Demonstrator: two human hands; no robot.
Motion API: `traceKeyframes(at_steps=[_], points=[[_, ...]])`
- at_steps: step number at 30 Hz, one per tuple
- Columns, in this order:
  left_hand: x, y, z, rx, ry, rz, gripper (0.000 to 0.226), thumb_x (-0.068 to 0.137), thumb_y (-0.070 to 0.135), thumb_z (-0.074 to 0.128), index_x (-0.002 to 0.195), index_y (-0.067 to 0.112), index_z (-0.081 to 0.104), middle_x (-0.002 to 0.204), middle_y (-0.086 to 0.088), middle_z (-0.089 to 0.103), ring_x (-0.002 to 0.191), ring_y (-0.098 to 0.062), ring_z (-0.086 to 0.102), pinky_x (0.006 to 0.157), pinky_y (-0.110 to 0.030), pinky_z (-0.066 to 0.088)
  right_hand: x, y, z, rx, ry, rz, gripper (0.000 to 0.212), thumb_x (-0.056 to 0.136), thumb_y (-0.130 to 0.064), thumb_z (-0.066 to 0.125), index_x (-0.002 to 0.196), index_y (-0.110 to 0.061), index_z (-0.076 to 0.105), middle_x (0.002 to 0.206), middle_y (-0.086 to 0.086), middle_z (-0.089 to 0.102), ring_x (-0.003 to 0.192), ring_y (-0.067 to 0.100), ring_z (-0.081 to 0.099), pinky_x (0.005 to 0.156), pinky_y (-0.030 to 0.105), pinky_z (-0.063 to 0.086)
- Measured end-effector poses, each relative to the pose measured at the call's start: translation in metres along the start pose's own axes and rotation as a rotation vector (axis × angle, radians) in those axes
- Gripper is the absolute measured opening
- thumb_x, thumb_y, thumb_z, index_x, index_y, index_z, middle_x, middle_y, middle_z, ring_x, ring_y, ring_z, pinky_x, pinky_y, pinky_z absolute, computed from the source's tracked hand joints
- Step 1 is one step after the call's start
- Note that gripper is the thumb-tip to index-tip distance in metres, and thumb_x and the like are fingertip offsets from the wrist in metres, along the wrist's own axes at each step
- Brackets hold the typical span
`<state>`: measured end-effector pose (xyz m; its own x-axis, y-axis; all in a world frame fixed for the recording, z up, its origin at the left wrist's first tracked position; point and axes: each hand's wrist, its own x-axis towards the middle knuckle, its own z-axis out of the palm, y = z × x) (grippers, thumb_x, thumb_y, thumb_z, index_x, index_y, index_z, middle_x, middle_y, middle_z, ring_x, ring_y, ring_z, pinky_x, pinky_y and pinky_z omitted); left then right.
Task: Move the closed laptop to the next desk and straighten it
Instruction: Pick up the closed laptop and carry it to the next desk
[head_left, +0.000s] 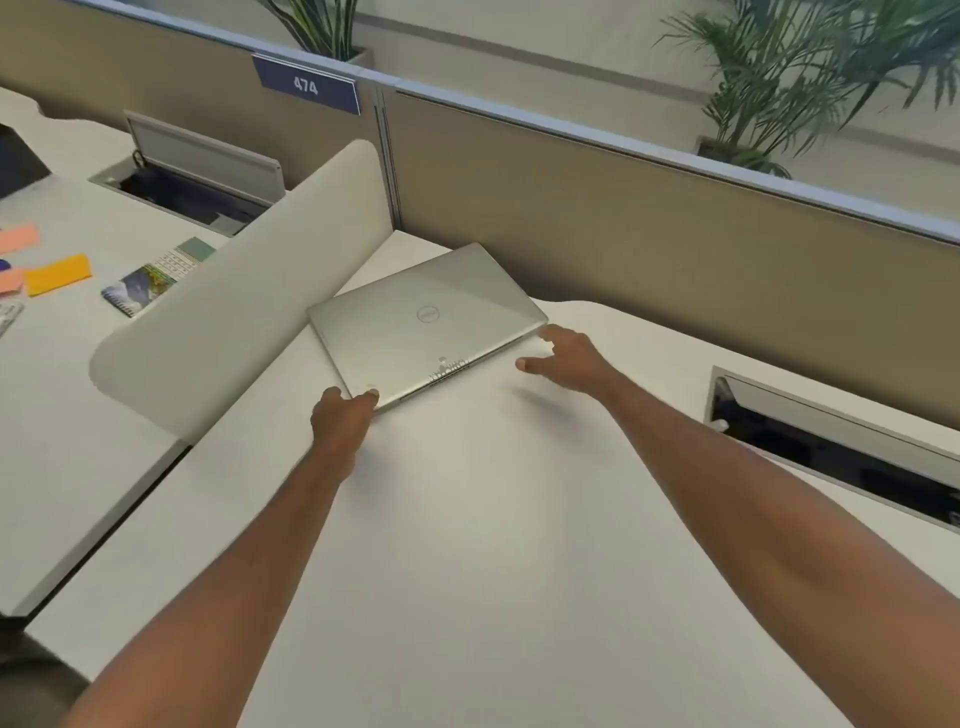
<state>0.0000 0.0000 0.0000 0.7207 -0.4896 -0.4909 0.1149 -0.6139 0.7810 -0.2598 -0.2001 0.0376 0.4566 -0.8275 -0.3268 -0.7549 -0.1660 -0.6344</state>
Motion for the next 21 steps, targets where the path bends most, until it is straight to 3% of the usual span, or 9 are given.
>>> traceKeyframes(at_steps=[2, 5, 8, 9, 11, 12, 16, 19, 21], points=[[0.008, 0.000, -0.001, 0.000, 0.000, 0.012, 0.028, 0.100, 0.036, 0.071, 0.099, 0.013, 0.055, 0.111, -0.002, 0.051, 0.093, -0.029, 0.063, 0.090, -0.036, 0.054, 0.013, -0.004, 0.000, 0.131, 0.037, 0.045, 0.075, 0.089, -0.041, 0.082, 0.153, -0.016, 0.052, 0.148, 0.005, 0.057, 0.143, 0.026, 0.052, 0.110, 0.036, 0.047], [0.021, -0.008, -0.002, -0.008, -0.021, 0.012, 0.032, 0.099, 0.031, 0.073, 0.095, 0.009, 0.051, 0.094, -0.004, 0.052, 0.072, -0.023, 0.055, 0.080, -0.035, 0.049, 0.035, -0.006, -0.001, 0.254, 0.074, 0.079, 0.060, 0.089, -0.037, 0.081, 0.139, -0.014, 0.059, 0.131, -0.001, 0.060, 0.122, 0.022, 0.059, 0.096, 0.032, 0.049], [0.025, -0.013, -0.006, -0.067, -0.056, 0.046, 0.029, 0.099, 0.026, 0.073, 0.100, -0.001, 0.062, 0.098, -0.005, 0.059, 0.082, -0.022, 0.057, 0.083, -0.038, 0.050, 0.054, -0.007, -0.004, 0.340, 0.090, 0.115, 0.062, 0.091, -0.032, 0.080, 0.144, -0.010, 0.055, 0.125, -0.005, 0.050, 0.111, 0.018, 0.053, 0.095, 0.033, 0.048], [0.026, -0.014, -0.006, -0.083, -0.066, 0.053, 0.028, 0.099, 0.027, 0.073, 0.108, 0.000, 0.069, 0.099, -0.002, 0.064, 0.087, -0.021, 0.059, 0.083, -0.038, 0.051, 0.061, -0.007, -0.004, 0.359, 0.095, 0.120, 0.054, 0.091, -0.030, 0.080, 0.137, -0.011, 0.059, 0.121, -0.005, 0.049, 0.105, 0.018, 0.054, 0.093, 0.034, 0.051], [0.027, -0.014, -0.006, -0.106, -0.071, 0.066, 0.025, 0.101, 0.028, 0.072, 0.115, 0.008, 0.075, 0.096, 0.005, 0.070, 0.086, -0.017, 0.062, 0.081, -0.036, 0.053, 0.071, -0.011, -0.005, 0.354, 0.098, 0.141, 0.025, 0.091, -0.027, 0.080, 0.096, -0.018, 0.057, 0.102, -0.003, 0.048, 0.082, 0.018, 0.049, 0.070, 0.029, 0.046], [0.028, -0.013, -0.006, -0.122, -0.072, 0.066, 0.022, 0.101, 0.028, 0.072, 0.115, 0.011, 0.076, 0.095, 0.008, 0.071, 0.085, -0.014, 0.062, 0.079, -0.034, 0.054, 0.078, -0.012, -0.006, 0.362, 0.085, 0.144, 0.035, 0.090, -0.025, 0.080, 0.083, -0.020, 0.047, 0.094, 0.000, 0.044, 0.076, 0.020, 0.043, 0.063, 0.028, 0.036], [0.033, -0.013, -0.005, -0.189, -0.068, 0.012, 0.006, 0.102, 0.022, 0.071, 0.104, 0.022, 0.076, 0.098, 0.007, 0.071, 0.086, -0.008, 0.063, 0.078, -0.031, 0.051, 0.095, -0.021, 0.000, 0.385, 0.095, 0.139, 0.046, 0.089, -0.018, 0.080, 0.076, -0.021, 0.036, 0.082, 0.004, 0.031, 0.074, 0.021, 0.030, 0.062, 0.032, 0.022], [0.035, -0.015, -0.004, -0.227, -0.067, -0.017, 0.008, 0.101, 0.020, 0.072, 0.095, 0.025, 0.072, 0.100, 0.004, 0.068, 0.090, -0.016, 0.059, 0.082, -0.034, 0.049, 0.101, -0.022, 0.005, 0.381, 0.120, 0.179, 0.051, 0.089, -0.019, 0.080, 0.071, -0.023, 0.033, 0.078, -0.002, 0.031, 0.070, 0.018, 0.031, 0.064, 0.032, 0.027], [0.035, -0.014, -0.004, -0.267, -0.078, -0.049, 0.011, 0.101, 0.020, 0.074, 0.090, 0.025, 0.073, 0.094, 0.007, 0.070, 0.088, -0.015, 0.059, 0.079, -0.030, 0.048, 0.104, -0.022, 0.006, 0.421, 0.128, 0.221, 0.044, 0.090, -0.022, 0.080, 0.075, -0.020, 0.038, 0.082, 0.000, 0.036, 0.079, 0.021, 0.036, 0.074, 0.033, 0.034]])
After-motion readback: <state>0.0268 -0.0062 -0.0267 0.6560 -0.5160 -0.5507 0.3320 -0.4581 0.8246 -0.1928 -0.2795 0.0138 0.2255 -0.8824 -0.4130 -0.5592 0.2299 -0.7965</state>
